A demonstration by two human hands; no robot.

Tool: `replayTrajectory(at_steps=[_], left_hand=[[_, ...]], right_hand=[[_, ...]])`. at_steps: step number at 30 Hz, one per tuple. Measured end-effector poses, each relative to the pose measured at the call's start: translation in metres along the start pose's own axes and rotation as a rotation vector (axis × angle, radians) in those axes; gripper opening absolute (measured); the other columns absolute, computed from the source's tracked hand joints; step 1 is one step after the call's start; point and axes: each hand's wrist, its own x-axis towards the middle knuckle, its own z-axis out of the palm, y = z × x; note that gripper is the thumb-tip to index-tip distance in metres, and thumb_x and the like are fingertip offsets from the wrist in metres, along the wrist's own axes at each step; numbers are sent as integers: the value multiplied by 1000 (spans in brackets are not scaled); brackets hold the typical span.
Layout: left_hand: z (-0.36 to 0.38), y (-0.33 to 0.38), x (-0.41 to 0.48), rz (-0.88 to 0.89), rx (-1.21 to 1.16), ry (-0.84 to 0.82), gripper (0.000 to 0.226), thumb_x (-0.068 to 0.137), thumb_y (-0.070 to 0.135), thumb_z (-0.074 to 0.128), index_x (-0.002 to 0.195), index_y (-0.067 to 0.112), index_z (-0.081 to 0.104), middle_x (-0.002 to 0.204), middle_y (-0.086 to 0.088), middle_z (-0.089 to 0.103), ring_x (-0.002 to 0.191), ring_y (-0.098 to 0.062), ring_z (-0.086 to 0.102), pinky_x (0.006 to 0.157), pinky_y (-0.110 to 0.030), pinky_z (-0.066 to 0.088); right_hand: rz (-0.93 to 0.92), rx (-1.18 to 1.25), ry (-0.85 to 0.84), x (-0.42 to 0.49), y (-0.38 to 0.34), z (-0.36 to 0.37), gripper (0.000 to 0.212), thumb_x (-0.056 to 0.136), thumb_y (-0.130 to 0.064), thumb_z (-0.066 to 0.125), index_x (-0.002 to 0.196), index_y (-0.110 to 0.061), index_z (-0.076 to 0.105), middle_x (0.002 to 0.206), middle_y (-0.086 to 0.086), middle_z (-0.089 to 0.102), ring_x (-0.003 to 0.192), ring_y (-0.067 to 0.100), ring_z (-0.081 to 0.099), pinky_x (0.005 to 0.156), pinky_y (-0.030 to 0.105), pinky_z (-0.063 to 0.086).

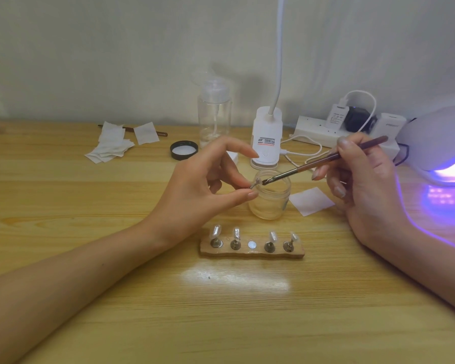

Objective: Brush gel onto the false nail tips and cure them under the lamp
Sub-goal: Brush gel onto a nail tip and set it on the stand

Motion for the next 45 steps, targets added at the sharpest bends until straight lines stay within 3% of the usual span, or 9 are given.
replayTrajectory(at_steps=[4, 9, 14, 20, 27, 36, 45], left_hand=[[0, 0, 0, -1, 2, 1, 42, 80, 8, 84, 114, 21, 63, 76, 7, 68, 78, -9, 69, 57, -49, 42], [0, -1, 0, -10, 1, 1, 41, 80, 10, 84, 114, 19, 63, 76, 5, 68, 77, -9, 68, 58, -44, 42], [0, -2, 1, -5, -1, 0, 41, 80, 9, 84, 114, 19, 63, 77, 2, 69, 78, -9, 68, 58, -44, 42], [0, -2, 1, 0, -11, -1, 41, 80, 10, 84, 114, 20, 63, 77, 3, 68, 78, -9, 68, 56, -49, 41], [0, -1, 0, 0, -2, -5, 42, 80, 9, 84, 114, 18, 63, 77, 3, 67, 78, -9, 69, 57, -47, 41], [0, 0, 0, 20, 13, -12, 42, 80, 11, 83, 114, 21, 63, 77, 6, 67, 79, -10, 69, 58, -44, 42], [0, 0, 0, 24, 23, -14, 43, 79, 10, 84, 116, 21, 63, 77, 2, 68, 77, -8, 68, 56, -44, 42]], right_hand=[[-60, 41, -42, -1, -2, 2, 26, 99, -28, 51, 73, -30, 53, 67, 7, 70, 38, 12, 36, 44, 29, 20], [-37, -20, -37, -2, -1, 3, 27, 100, -26, 51, 74, -28, 53, 66, 8, 70, 39, 12, 38, 40, 19, 28], [-13, -31, 2, -1, 0, 1, 28, 103, -22, 49, 76, -25, 51, 64, 7, 69, 39, 12, 36, 41, 18, 27], [-51, 38, -33, 0, -1, 2, 24, 99, -30, 51, 75, -29, 51, 69, 6, 72, 38, 11, 38, 44, 30, 18], [-10, -45, -29, -1, 0, 1, 26, 103, -23, 50, 77, -24, 51, 66, 8, 70, 37, 10, 37, 37, 14, 28], [-33, 35, -11, -1, -3, 1, 30, 101, -28, 51, 72, -33, 59, 70, 6, 72, 38, 10, 37, 42, 17, 29], [8, -1, -40, -2, -3, 4, 22, 92, -36, 57, 72, -29, 57, 70, 6, 72, 38, 9, 36, 39, 14, 30]])
